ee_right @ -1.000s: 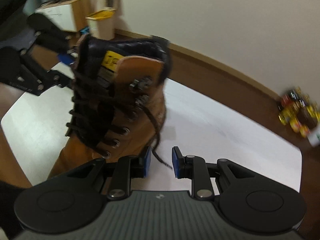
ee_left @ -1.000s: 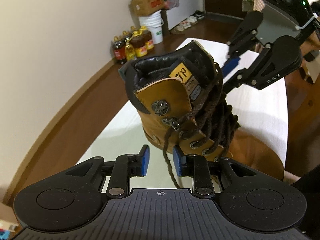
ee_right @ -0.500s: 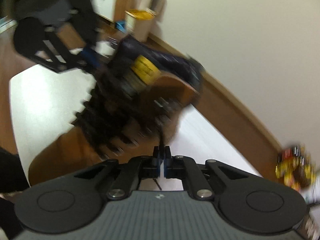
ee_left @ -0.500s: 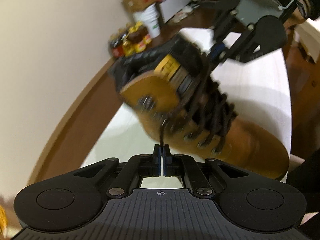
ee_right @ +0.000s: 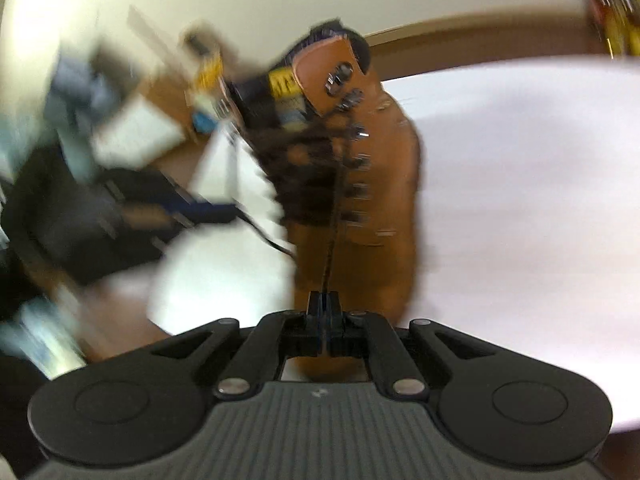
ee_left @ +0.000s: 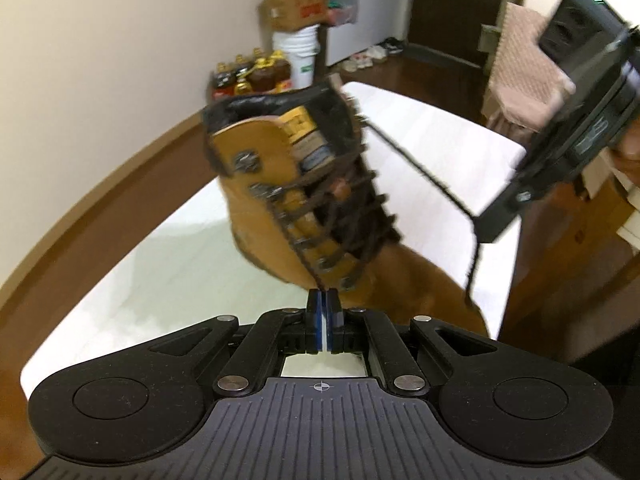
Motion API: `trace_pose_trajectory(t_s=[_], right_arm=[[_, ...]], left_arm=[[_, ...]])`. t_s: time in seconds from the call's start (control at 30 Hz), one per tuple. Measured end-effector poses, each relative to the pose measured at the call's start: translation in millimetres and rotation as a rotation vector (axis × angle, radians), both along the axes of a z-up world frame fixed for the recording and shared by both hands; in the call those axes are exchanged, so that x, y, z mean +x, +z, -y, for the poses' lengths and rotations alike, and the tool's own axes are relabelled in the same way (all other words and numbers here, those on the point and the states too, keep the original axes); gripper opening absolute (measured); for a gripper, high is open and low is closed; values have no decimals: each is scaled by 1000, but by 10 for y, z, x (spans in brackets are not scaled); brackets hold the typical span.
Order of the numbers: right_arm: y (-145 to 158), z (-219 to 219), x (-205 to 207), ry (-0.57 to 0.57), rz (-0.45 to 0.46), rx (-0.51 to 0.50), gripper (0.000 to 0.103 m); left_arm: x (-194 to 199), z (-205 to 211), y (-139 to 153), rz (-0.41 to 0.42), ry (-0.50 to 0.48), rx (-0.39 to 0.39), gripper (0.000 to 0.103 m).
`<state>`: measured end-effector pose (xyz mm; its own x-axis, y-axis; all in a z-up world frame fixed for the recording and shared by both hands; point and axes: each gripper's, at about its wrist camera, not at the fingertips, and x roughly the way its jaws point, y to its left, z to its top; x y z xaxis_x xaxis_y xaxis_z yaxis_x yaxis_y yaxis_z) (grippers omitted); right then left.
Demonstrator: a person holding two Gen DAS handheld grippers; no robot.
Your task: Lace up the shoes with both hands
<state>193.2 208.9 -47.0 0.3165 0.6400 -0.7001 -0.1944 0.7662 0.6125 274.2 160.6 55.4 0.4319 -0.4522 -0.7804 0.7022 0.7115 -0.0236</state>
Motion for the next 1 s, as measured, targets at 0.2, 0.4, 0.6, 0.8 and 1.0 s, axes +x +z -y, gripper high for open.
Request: trace_pose_trajectory(t_s=[0.2,0.4,0.6,0.8,1.0], right_arm=[[97,60,-173,-240,-150,350,2],[110,-28,-181,-364,-166,465,2],[143,0,-106,-407,-162,470,2],[94,-71,-92,-435,-163,484,2],[100,-98,-87,-420,-161,433,5]], left_arm=[[-93,-258,68,2,5,-19,13],[-296,-449,218,14,24,-77,23],[-419,-429,295,12,-62,-149,27],[-355,-168,140,-13,-100,-127,10],[-446,-40,139,83,-184,5,2]])
